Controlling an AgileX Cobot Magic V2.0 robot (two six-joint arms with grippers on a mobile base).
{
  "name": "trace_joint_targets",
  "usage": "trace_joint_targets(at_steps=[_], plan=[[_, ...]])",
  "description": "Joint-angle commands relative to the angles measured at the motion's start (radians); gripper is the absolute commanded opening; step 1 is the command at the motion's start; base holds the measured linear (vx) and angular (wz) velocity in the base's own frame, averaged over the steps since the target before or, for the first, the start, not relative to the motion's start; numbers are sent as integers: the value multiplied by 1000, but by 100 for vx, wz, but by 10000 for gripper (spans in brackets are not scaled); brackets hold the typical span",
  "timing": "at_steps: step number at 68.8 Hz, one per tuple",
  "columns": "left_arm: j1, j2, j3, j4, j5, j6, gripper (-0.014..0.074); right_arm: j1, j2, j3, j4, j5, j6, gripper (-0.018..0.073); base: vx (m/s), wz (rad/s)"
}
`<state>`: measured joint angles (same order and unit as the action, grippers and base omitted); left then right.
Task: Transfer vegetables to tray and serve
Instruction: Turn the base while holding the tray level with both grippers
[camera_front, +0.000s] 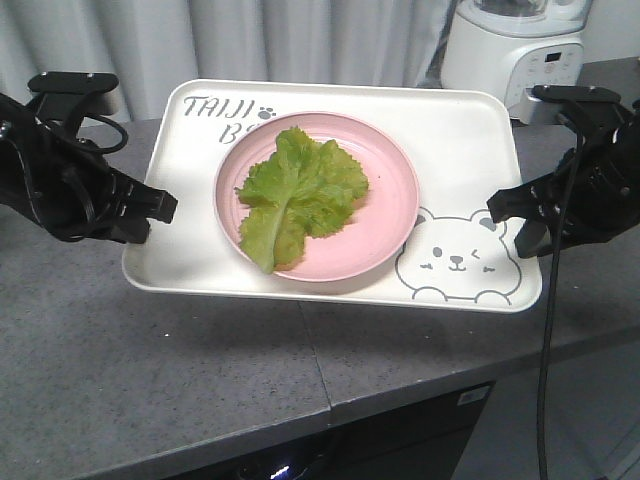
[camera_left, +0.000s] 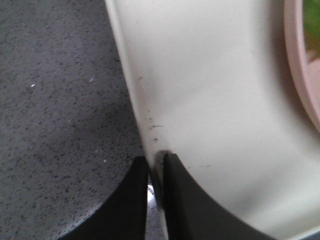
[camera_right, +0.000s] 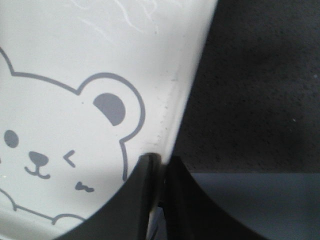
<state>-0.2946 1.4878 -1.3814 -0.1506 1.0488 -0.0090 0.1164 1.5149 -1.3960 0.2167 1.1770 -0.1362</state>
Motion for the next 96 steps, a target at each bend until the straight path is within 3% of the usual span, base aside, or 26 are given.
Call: trace_joint_targets(at_steps=[1,96], plan=[[-21,-38,-30,-91,-69,19,-6,11,-43,-28,85,-32,-44,-6,-1,-31],[-21,-38,-30,-91,-67,19,-6,11,-43,-28,85,-32,-44,-6,0,-32]])
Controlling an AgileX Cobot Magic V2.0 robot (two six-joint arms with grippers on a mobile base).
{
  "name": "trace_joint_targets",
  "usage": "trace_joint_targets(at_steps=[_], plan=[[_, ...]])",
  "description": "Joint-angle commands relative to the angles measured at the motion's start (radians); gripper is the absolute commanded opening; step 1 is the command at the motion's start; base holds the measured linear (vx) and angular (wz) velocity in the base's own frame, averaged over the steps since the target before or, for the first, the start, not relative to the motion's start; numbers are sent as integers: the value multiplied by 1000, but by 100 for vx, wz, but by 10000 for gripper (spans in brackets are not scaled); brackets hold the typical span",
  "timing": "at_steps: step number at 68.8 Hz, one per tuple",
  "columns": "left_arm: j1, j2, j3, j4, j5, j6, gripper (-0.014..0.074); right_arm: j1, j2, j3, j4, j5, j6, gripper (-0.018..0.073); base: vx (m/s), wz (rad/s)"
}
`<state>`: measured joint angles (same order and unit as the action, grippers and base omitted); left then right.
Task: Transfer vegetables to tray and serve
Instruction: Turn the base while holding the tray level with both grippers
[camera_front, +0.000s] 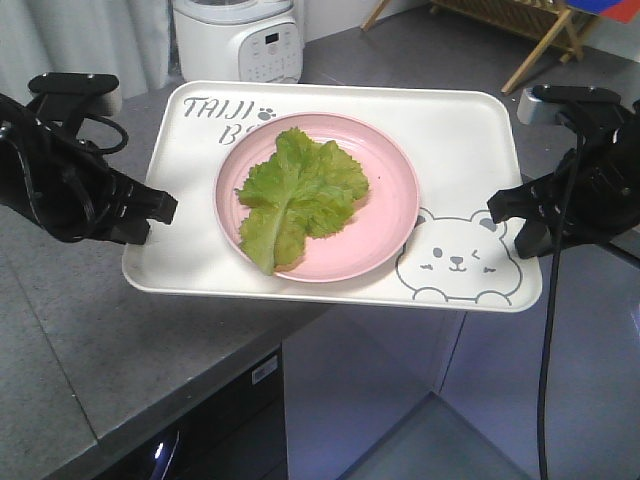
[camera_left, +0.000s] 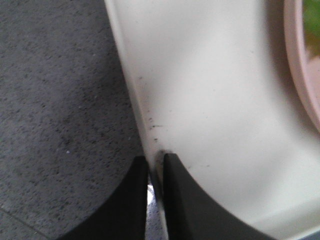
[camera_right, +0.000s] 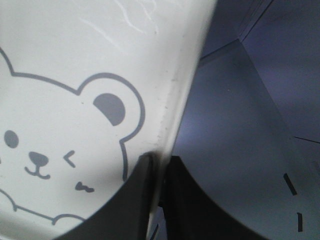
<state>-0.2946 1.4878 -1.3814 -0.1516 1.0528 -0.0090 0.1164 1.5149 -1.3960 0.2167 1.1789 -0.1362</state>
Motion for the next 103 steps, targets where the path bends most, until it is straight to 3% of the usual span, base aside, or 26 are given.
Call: trace_joint_targets(at_steps=[1,103], plan=[[-21,-38,-30,-90,-71,19,-6,11,-43,-28,85,-34,-44,-6,0,-33],[-21,-38,-30,-90,-71,19,-6,11,-43,-28,85,-34,-44,-6,-1,-29]])
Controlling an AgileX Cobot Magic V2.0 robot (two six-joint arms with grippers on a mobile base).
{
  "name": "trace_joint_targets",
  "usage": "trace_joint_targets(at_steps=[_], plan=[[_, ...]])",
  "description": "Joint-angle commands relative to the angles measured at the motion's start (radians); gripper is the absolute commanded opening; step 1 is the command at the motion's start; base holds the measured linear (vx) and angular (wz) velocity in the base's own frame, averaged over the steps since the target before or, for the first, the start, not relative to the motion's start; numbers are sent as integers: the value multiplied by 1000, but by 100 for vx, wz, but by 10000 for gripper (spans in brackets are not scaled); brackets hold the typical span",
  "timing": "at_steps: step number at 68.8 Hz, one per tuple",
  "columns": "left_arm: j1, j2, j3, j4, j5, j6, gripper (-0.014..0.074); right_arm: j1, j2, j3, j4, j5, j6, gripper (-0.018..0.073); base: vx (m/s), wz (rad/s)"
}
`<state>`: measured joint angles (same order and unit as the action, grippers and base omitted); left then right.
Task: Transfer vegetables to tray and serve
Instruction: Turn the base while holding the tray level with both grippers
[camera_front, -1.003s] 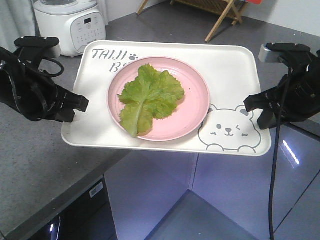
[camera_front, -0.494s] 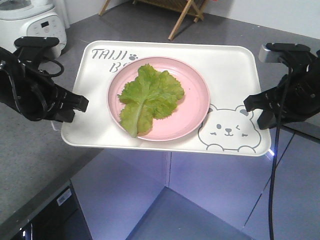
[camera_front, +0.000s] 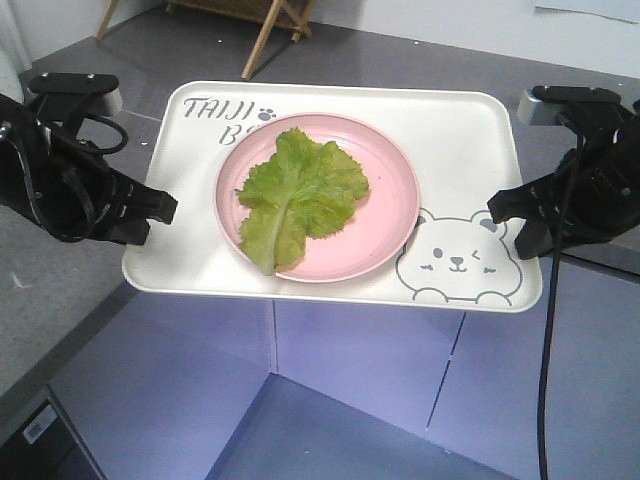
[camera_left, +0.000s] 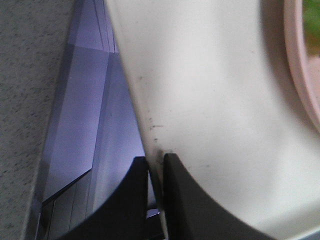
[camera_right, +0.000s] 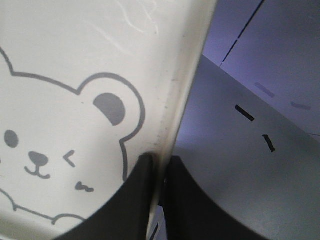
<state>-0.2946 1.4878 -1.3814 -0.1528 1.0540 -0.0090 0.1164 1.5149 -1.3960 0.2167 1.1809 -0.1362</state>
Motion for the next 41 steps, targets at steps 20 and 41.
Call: trace_joint_targets(at_steps=[20,41], plan=[[-21,-38,-30,-89,-72,19,-6,11,-43,-28,85,-36,-44,-6,-1,-34],[-21,-38,-30,-89,-72,19,-6,11,-43,-28,85,-36,-44,-6,-2,-32]])
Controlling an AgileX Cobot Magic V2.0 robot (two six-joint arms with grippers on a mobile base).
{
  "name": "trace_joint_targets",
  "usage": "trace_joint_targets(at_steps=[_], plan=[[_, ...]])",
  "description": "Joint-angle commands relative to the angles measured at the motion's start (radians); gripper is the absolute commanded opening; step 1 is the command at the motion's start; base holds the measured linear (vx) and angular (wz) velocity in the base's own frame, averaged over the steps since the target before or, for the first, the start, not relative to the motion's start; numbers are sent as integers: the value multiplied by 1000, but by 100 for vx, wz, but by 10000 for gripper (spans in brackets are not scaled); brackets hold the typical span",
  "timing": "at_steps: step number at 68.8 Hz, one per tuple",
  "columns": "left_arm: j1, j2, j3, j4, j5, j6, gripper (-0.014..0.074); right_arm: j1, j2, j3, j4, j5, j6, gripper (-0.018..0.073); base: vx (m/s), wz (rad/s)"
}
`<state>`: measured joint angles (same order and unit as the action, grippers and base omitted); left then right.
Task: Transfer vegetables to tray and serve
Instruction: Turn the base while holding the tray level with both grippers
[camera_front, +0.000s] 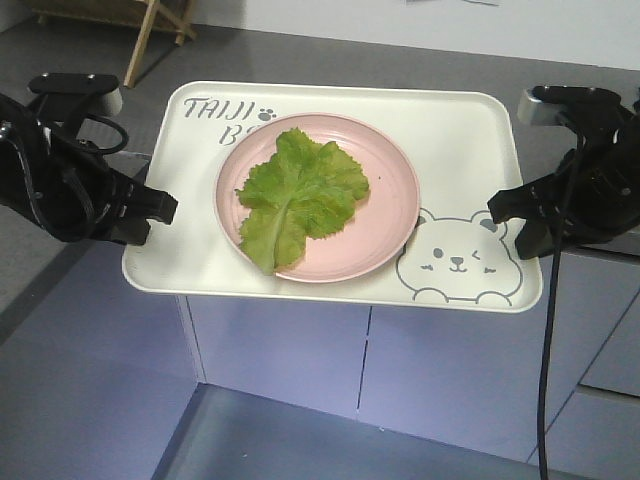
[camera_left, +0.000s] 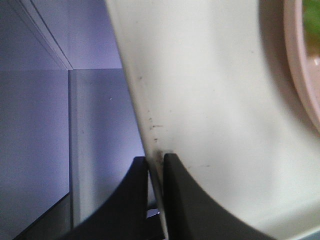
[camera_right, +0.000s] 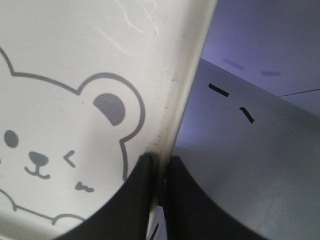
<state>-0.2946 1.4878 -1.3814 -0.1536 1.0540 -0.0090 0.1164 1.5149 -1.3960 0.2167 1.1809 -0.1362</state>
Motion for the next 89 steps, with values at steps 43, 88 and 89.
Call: trace_joint_targets(at_steps=[43,88,89], plan=[[-21,-38,-30,-88,-72,19,-6,11,-43,-28,85,-36,-44,-6,-3,-21],[-21,-38,-30,-88,-72,19,-6,11,-43,-28,85,-36,-44,-6,-3,-19],[-21,-38,-30,-88,-72,19,-6,11,-43,-28,85,-36,-44,-6,-3,-18]])
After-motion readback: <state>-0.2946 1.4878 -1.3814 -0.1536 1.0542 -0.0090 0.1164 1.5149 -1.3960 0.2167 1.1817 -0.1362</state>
